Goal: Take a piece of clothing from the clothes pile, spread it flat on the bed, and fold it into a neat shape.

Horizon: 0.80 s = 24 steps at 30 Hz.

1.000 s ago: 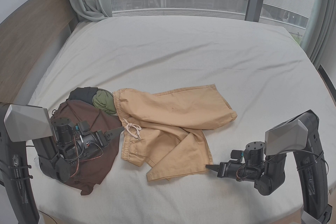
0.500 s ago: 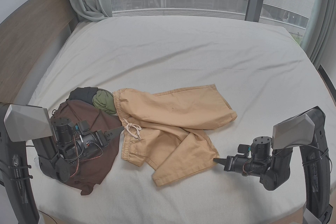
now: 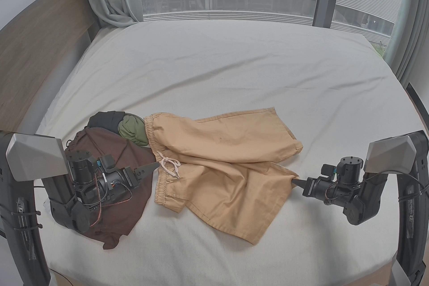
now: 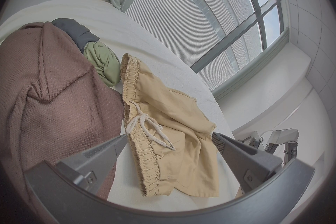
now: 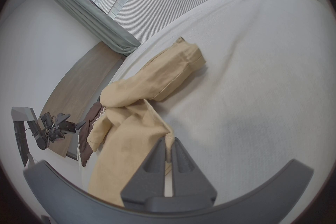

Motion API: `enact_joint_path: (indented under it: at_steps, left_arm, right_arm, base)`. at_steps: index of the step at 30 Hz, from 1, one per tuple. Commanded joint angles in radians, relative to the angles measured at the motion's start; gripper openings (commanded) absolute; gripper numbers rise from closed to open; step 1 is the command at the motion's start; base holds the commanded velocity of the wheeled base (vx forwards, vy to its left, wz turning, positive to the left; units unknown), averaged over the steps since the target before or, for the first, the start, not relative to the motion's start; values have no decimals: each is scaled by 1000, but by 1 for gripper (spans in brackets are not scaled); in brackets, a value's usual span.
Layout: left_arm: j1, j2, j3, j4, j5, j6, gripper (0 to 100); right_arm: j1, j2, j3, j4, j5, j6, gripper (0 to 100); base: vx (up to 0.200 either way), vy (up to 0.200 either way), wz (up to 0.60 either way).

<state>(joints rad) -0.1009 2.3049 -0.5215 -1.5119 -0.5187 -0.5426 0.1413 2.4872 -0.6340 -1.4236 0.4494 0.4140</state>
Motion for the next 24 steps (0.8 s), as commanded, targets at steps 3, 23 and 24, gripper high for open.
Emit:
enact_joint_path:
  at_steps: [3, 23, 24]
  left_arm:
    - [0, 7, 0, -2, 0, 0, 100]
    - [-14, 30, 11, -2, 2, 4, 100]
    - [-16, 30, 11, -2, 2, 4, 100]
  right_arm:
    - [-25, -5, -32, -1, 0, 0, 0]
    - [-68, 27, -177, 20, -67, 2, 0]
    - [-68, 27, -179, 18, -67, 2, 0]
  base:
    - [0, 0, 0]
    - [0, 0, 0]
    - [0, 0, 0]
